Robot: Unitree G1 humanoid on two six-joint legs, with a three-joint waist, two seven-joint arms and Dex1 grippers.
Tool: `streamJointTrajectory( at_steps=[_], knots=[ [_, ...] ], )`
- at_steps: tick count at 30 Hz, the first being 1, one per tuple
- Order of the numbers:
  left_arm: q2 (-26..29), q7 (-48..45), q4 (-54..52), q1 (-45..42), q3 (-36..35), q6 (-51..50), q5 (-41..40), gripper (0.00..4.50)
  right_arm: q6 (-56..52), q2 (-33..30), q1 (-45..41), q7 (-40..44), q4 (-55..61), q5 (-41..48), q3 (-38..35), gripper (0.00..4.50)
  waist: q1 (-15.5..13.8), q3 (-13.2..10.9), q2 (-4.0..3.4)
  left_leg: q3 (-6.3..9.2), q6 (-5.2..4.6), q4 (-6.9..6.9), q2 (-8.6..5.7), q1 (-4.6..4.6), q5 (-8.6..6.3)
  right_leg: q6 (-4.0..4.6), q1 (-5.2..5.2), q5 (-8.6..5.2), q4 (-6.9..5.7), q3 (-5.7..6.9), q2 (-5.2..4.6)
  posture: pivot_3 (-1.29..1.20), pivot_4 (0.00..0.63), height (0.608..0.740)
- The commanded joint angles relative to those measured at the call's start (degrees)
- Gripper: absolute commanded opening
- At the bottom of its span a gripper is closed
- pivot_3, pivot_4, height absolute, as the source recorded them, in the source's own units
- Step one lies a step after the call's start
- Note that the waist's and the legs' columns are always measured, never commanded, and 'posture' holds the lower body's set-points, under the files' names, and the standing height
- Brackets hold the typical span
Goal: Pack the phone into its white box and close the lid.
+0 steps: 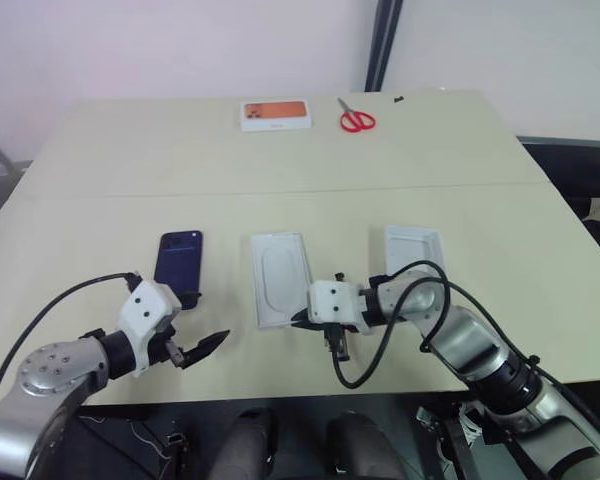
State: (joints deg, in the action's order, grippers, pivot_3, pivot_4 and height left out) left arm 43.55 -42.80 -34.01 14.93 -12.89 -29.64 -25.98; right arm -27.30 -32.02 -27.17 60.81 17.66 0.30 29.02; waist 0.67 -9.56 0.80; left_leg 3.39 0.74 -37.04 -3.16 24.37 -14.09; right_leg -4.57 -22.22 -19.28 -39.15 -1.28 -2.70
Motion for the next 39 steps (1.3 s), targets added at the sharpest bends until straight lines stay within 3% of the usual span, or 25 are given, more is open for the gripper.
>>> streamJointTrajectory(
  at_steps=[1, 5, 10, 13, 17, 25, 30, 39],
  knots=[
    [-0.3, 0.48, -0.94, 0.15, -2.18, 1.06, 0.02, 4.5, -0.37, 0.75, -0.87, 0.44, 1.38, 1.8, -1.1, 0.99, 0.0, 0.0, 0.0, 0.0, 0.0, 0.0, 0.0, 0.0, 0.0, 0.0, 0.0, 0.0, 0.0, 0.0, 0.0, 0.0, 0.15, 0.74],
    [-0.8, 1.11, -0.77, 0.46, -3.65, 0.76, -0.57, 4.5, -0.45, 1.26, -0.91, 0.7, 2.2, 5.21, -3.9, 3.02, -0.02, 0.0, 0.0, 0.0, 0.0, -0.01, 0.0, 0.0, 0.0, 0.0, 0.01, 0.0, 0.0, 0.0, 0.0, 0.0, 0.15, 0.74],
    [-2.9, 5.95, 2.17, -3.23, -10.09, -6.26, -6.08, 4.5, -5.07, 5.63, -5.77, -1.47, -0.54, 10.33, -8.18, 3.02, 0.03, 0.0, 0.0, 0.0, 0.0, -0.02, 0.0, -0.01, 0.0, 0.0, 0.0, 0.0, -0.03, 0.0, 0.0, 0.0, 0.15, 0.74],
    [-4.74, 11.56, 6.79, -8.85, -14.72, -14.85, -11.94, 4.5, -6.23, 10.51, -10.2, -5.9, -5.4, 8.12, -6.73, 2.12, 0.11, 0.0, 0.0, 0.03, 0.01, -0.02, 0.0, -0.04, 0.0, 0.0, -0.02, 0.0, -0.12, 0.02, 0.04, 0.0, 0.15, 0.74],
    [-5.69, 17.19, 11.53, -13.98, -18.11, -21.0, -14.1, 4.5, -6.32, 16.92, -15.58, -12.09, -13.5, 3.07, -2.84, 0.04, 0.3, 0.02, 0.04, 0.02, 0.03, -0.05, -0.01, -0.03, 0.02, -0.03, -0.13, 0.01, -0.16, 0.02, 0.05, 0.0, 0.15, 0.74],
    [-5.91, 27.64, 21.25, -24.73, -21.53, -37.21, -17.61, 4.5, 0.56, 28.42, -23.36, -21.86, -31.62, -6.56, 3.06, 0.04, 0.31, 0.08, 0.13, 0.02, 0.32, -0.09, -0.02, -0.03, 0.19, -0.03, -0.33, 0.01, -0.24, 0.03, 0.07, 0.0, 0.15, 0.74],
    [-4.82, 28.56, 26.43, -29.83, -17.24, -44.68, -16.53, 4.5, 4.46, 33.64, -26.07, -23.73, -40.1, -9.42, 4.59, 0.04, 0.54, 0.08, 0.14, 0.02, 0.45, -0.07, -0.03, -0.03, 0.27, -0.03, -0.37, 0.01, -0.3, 0.03, 0.08, 0.0, 0.15, 0.74],
    [-9.82, 27.08, 30.16, -36.79, -12.88, -51.36, -17.34, 4.5, 7.75, 34.0, -26.33, -22.63, -43.94, -13.53, 5.41, 0.04, 0.12, 0.09, 0.14, 0.06, 0.48, -0.1, -0.07, -0.04, 0.28, -0.03, -0.36, 0.01, -0.31, 0.05, 0.05, 0.0, 0.15, 0.74]
  ],
)
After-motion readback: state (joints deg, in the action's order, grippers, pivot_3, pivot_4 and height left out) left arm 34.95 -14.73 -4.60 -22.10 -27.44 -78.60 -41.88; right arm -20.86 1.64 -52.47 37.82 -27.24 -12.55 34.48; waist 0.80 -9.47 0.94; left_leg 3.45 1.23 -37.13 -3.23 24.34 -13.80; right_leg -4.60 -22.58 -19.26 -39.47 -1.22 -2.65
